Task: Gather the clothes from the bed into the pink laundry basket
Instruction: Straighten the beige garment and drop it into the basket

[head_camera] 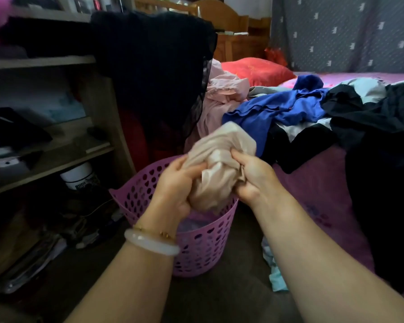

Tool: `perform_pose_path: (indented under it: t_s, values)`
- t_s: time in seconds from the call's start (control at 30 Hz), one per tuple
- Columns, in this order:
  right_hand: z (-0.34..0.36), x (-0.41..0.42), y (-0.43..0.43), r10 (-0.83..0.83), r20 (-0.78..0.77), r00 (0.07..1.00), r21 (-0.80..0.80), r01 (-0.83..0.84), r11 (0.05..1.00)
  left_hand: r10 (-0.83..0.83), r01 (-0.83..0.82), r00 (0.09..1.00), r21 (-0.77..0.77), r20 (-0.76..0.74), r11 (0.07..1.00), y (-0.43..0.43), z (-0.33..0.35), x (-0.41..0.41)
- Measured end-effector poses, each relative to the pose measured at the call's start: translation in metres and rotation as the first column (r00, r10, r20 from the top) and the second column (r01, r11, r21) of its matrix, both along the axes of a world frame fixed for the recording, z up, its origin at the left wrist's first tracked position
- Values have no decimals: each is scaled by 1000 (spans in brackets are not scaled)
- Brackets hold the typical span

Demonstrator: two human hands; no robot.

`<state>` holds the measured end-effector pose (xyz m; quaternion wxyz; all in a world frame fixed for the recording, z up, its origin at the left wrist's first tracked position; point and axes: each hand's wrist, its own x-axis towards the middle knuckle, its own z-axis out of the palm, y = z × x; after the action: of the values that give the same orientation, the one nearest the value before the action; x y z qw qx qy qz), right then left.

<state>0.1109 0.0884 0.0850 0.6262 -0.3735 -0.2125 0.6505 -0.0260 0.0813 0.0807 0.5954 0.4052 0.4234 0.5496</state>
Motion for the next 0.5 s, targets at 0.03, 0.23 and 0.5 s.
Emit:
perform_pose_path:
  t_s: [0.03,0.23,0.5]
  values:
    - [5,-6,12,-3,5,1000,4,3,1000,58,-56,998,48,-38,997,9,7,-1]
    - [-26,8,40,-134,221,966,-204,180,962,164,-210,886,-60,-434,976,50,-15,-20]
    - [-143,122,25,-545,84,834,-315,541,780,324,-348,889,-20,-324,937,47,-49,25]
